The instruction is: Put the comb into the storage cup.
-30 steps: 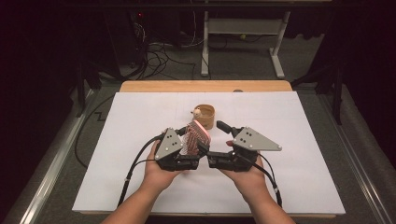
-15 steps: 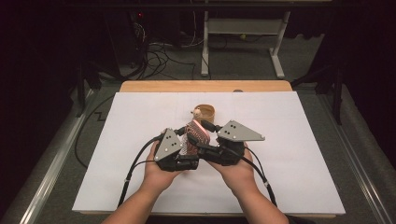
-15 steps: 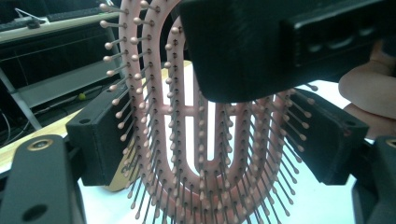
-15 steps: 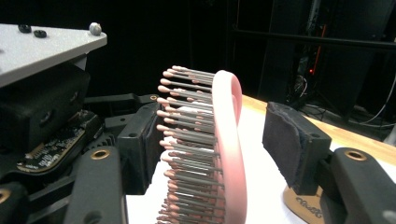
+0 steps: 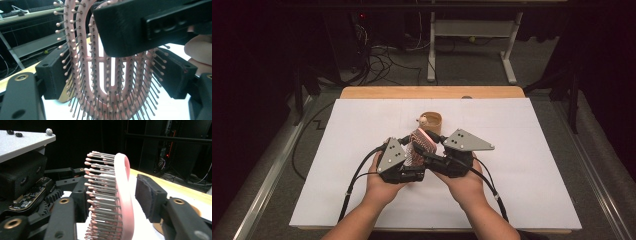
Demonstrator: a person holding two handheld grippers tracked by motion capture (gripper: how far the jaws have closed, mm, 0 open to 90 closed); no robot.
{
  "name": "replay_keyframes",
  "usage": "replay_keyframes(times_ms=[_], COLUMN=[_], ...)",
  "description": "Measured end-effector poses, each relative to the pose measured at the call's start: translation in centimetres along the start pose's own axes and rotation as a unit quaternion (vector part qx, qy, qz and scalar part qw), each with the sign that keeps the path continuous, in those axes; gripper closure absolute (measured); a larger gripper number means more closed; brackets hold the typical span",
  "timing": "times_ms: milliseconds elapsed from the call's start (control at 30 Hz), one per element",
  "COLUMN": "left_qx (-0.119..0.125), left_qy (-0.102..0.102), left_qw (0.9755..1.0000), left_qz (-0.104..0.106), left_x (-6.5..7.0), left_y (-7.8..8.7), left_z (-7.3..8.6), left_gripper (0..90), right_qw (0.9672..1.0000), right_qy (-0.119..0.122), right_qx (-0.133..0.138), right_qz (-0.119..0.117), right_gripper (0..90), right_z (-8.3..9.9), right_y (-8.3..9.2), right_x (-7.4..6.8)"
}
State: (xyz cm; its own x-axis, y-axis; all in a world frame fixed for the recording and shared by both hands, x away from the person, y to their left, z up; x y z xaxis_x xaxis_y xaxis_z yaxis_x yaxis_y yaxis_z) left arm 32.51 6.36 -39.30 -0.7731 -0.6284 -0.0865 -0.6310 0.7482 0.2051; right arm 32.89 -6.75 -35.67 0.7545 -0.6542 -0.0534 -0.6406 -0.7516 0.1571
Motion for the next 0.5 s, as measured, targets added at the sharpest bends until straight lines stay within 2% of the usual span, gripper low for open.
replay_keyframes(times_ms=[233, 500], left_qx=[0.0, -0.007], left_qy=[0.0, -0.001], left_qw=[1.0, 0.9999], left_qz=[-0.004, -0.012], left_x=[-0.01, -0.04], left_y=[0.03, -0.12], left_z=[-0.01, 0.14], left_gripper=[19.8, 19.7], right_qw=[1.0, 1.0], right_qy=[-0.003, -0.004], right_qx=[0.001, 0.001], right_qz=[-0.009, 0.001], right_gripper=[60.8, 63.7], right_z=[0.05, 0.01], right_y=[-0.08, 0.11], right_x=[-0.37, -0.36])
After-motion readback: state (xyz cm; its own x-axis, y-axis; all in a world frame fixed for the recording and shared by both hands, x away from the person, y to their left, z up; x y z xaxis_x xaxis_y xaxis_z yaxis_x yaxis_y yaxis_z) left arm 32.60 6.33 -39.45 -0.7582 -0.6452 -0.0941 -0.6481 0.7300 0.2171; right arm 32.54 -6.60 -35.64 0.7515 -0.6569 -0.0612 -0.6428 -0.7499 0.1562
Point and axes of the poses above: each handheld gripper's, and its own axes: y roughly backward along the jaws, z roughly out of its underside, x roughly to its right, the point moved 4 cm from there along -y, roughly forward along the jaws, and after that the axes turned 4 degrees about x, right-handed, at the moved point
